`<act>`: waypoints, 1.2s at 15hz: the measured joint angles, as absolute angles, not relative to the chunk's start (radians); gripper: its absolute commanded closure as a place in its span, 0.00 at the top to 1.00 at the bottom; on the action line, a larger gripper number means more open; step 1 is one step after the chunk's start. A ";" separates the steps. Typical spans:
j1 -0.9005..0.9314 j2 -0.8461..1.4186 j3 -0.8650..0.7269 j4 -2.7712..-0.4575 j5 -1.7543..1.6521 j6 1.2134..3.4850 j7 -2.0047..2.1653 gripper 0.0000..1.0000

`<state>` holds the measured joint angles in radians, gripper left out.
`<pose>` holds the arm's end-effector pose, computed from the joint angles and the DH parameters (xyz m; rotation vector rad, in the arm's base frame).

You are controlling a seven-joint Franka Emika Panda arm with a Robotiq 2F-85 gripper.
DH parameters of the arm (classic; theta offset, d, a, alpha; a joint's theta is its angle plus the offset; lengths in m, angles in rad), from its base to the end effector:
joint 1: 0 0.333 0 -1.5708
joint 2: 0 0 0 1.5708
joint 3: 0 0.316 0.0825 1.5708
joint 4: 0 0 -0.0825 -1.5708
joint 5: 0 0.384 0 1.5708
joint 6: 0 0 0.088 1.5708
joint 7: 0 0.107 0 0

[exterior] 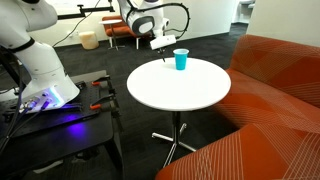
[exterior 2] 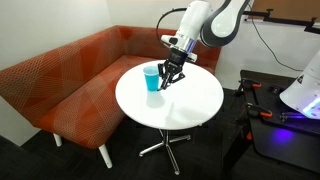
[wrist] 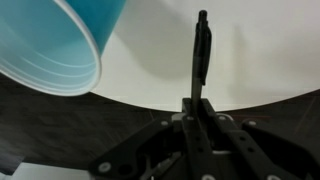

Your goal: Put the pen inside the light blue cup

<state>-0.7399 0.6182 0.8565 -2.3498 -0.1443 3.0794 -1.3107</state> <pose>0.5325 0.0869 0.1971 -2.2225 -1.8714 -0.7554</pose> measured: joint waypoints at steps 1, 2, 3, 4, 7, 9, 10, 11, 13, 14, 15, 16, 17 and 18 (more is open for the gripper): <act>-0.759 0.621 0.870 -2.354 -0.154 3.078 -1.311 0.03; -0.773 0.622 0.878 -2.357 -0.162 3.076 -1.311 0.03; -0.781 0.622 0.882 -2.358 -0.167 3.075 -1.311 0.03; -0.786 0.619 0.885 -2.361 -0.171 3.074 -1.311 0.03; -0.790 0.586 0.886 -2.377 -0.171 3.074 -1.308 0.03; -0.797 0.553 0.899 -2.388 -0.171 3.074 -1.307 0.03; -0.808 0.540 0.916 -2.394 -0.171 3.074 -1.307 0.03; -0.826 0.530 0.939 -2.399 -0.171 3.074 -1.308 0.03; -0.876 0.523 0.997 -2.407 -0.171 3.074 -1.311 0.03; -0.907 0.522 1.028 -2.411 -0.171 3.074 -1.312 0.03; -0.940 0.522 1.061 -2.414 -0.171 3.074 -1.313 0.03; -0.973 0.522 1.091 -2.418 -0.171 3.074 -1.313 0.03; -1.004 0.522 1.117 -2.421 -0.171 3.074 -1.313 0.03; -1.037 0.522 1.143 -2.422 -0.172 3.074 -1.314 0.03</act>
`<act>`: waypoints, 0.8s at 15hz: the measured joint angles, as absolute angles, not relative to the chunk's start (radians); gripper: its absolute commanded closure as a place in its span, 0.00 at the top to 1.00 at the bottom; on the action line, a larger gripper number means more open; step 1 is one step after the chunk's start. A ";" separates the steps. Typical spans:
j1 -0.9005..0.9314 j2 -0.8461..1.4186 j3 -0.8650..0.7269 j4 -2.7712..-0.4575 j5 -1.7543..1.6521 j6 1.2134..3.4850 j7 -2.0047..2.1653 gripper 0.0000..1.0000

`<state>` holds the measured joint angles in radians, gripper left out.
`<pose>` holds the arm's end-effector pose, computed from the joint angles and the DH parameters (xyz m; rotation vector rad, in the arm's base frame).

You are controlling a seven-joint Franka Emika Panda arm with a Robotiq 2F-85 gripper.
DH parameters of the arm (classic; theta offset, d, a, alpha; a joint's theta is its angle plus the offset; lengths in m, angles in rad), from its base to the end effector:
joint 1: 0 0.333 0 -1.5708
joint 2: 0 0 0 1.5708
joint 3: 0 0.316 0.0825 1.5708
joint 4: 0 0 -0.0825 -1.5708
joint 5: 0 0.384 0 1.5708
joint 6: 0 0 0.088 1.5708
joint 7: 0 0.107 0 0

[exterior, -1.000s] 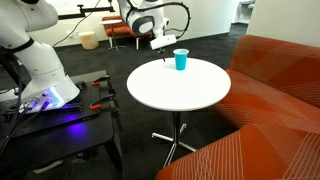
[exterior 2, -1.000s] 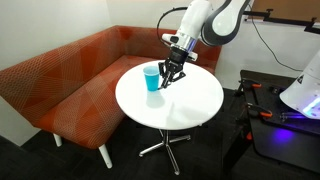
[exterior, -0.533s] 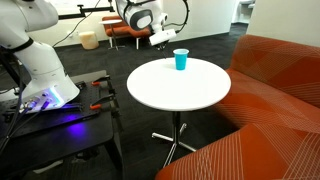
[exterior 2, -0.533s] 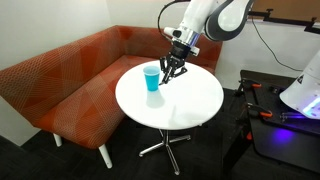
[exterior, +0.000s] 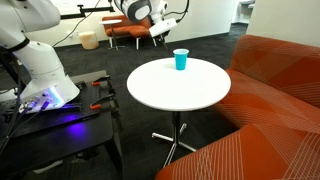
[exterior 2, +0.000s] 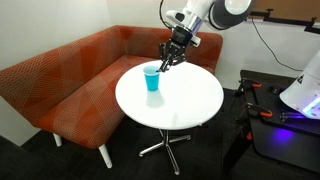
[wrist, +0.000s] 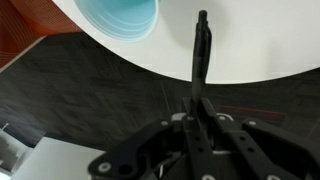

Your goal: Put the pen inside the light blue cup

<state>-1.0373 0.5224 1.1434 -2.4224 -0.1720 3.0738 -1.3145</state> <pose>0.5254 0.0728 0.2717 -2.2117 -1.9234 -0.9171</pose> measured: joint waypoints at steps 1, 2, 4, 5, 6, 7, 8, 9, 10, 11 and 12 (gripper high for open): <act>-1.070 0.524 1.168 -2.423 -0.174 3.074 -1.317 0.03; -1.103 0.528 1.193 -2.424 -0.179 3.074 -1.330 0.03; -1.159 0.544 1.230 -2.423 -0.222 3.074 -1.335 0.03; -1.181 0.556 1.242 -2.421 -0.247 3.074 -1.337 0.03; -1.199 0.571 1.250 -2.419 -0.272 3.074 -1.341 0.03; -1.214 0.590 1.254 -2.416 -0.292 3.075 -1.353 0.03; -1.226 0.612 1.255 -2.412 -0.313 3.076 -1.365 0.03; -1.237 0.638 1.256 -2.407 -0.331 3.077 -1.381 0.03; -1.245 0.667 1.255 -2.400 -0.347 3.078 -1.398 0.03; -1.251 0.697 1.255 -2.394 -0.361 3.078 -1.417 0.03; -1.256 0.727 1.255 -2.387 -0.375 3.078 -1.438 0.03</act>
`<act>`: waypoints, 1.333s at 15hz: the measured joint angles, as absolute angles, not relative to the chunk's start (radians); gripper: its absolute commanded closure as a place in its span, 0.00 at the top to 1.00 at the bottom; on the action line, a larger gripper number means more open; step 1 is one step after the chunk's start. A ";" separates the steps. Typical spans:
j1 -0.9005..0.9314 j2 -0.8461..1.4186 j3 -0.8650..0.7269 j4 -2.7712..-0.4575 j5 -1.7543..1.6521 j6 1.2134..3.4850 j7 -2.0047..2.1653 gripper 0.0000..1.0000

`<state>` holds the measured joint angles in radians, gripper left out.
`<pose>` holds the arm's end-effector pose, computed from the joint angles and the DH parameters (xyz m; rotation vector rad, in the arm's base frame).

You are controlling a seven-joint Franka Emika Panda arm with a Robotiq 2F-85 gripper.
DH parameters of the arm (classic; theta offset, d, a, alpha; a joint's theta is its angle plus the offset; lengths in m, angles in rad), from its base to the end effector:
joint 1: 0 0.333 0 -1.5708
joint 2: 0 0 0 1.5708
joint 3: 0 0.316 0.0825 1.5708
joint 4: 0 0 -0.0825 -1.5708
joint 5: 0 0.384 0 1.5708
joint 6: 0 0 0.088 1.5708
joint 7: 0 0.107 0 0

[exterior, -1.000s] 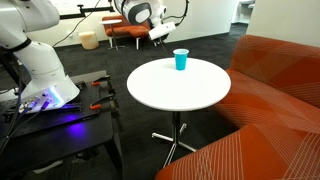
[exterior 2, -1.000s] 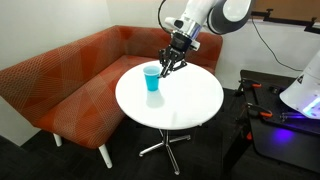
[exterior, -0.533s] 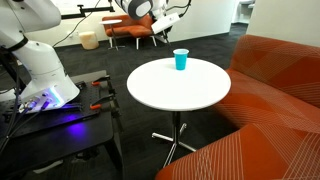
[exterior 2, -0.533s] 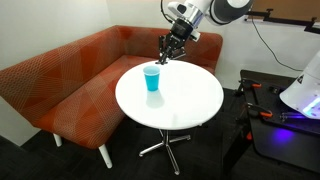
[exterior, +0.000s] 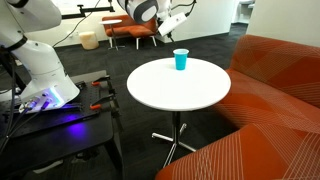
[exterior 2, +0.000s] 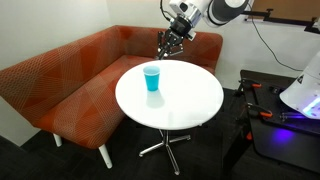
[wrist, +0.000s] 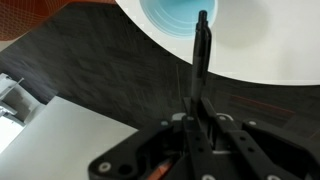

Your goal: Put the pen inside the light blue cup

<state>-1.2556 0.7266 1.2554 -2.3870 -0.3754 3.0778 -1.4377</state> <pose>0.5396 0.0234 0.2877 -2.0460 -2.0199 -1.1569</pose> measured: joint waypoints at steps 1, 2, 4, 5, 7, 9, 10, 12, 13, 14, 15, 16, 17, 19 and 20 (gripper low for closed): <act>-1.258 0.758 1.255 -2.380 -0.387 3.078 -1.459 0.03; -1.260 0.787 1.255 -2.372 -0.395 3.078 -1.480 0.03; -1.260 0.839 1.256 -2.359 -0.411 3.078 -1.515 0.03; -1.260 0.861 1.258 -2.353 -0.414 3.078 -1.531 0.03; -1.260 0.899 1.261 -2.343 -0.416 3.078 -1.554 0.03; -1.259 0.928 1.262 -2.334 -0.416 3.078 -1.567 0.03; -1.259 0.941 1.262 -2.329 -0.416 3.078 -1.567 0.03; -1.259 0.971 1.263 -2.318 -0.415 3.077 -1.567 0.03; -1.259 0.987 1.262 -2.312 -0.413 3.077 -1.567 0.03; -1.260 1.004 1.262 -2.306 -0.412 3.076 -1.567 0.03; -1.260 1.021 1.262 -2.299 -0.411 3.076 -1.567 0.03; -1.260 1.037 1.261 -2.292 -0.411 3.076 -1.567 0.03; -1.260 1.052 1.260 -2.285 -0.411 3.075 -1.567 0.03; -1.260 1.084 1.258 -2.271 -0.411 3.074 -1.567 0.03; -1.259 1.100 1.257 -2.264 -0.411 3.072 -1.567 0.03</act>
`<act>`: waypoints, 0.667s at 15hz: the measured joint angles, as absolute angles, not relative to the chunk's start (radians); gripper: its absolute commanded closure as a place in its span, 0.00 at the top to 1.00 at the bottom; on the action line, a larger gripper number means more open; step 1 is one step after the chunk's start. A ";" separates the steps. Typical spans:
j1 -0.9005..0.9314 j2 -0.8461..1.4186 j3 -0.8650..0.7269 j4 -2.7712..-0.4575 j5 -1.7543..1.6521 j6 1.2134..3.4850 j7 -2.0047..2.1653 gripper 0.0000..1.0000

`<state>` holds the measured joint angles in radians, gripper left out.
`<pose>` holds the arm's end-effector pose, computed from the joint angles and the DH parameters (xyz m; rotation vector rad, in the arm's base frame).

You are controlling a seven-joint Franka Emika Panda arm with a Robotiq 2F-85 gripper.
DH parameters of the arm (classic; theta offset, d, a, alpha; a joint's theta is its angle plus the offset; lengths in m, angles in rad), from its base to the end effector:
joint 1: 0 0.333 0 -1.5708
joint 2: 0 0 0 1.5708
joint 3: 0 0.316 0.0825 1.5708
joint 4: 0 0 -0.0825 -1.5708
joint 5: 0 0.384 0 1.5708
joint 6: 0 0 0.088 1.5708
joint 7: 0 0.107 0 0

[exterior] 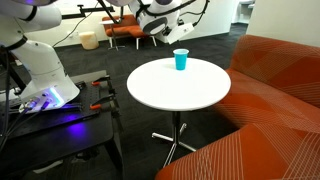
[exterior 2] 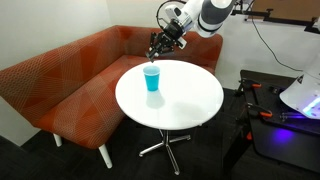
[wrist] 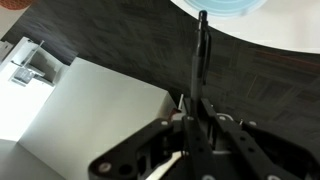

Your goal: Put the pen inside the light blue cup

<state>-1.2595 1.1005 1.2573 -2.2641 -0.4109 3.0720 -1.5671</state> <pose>0.5729 0.0050 0.2588 -1.8935 -1.7916 -1.4116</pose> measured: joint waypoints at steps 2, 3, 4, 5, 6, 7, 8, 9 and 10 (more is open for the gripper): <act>-1.259 1.130 1.255 -2.251 -0.409 3.069 -1.567 0.03; -1.260 1.147 1.254 -2.245 -0.408 3.067 -1.567 0.03; -1.260 1.163 1.252 -2.240 -0.408 3.065 -1.567 0.03; -1.260 1.177 1.250 -2.235 -0.408 3.063 -1.567 0.03; -1.260 1.189 1.246 -2.233 -0.406 3.062 -1.567 0.03; -1.260 1.199 1.241 -2.232 -0.405 3.060 -1.567 0.03; -1.260 1.207 1.234 -2.232 -0.403 3.059 -1.566 0.03; -1.260 1.214 1.227 -2.232 -0.401 3.059 -1.566 0.03; -1.261 1.221 1.220 -2.232 -0.400 3.059 -1.566 0.03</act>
<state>-1.2607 1.2208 1.2196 -2.2318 -0.4004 3.0591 -1.5661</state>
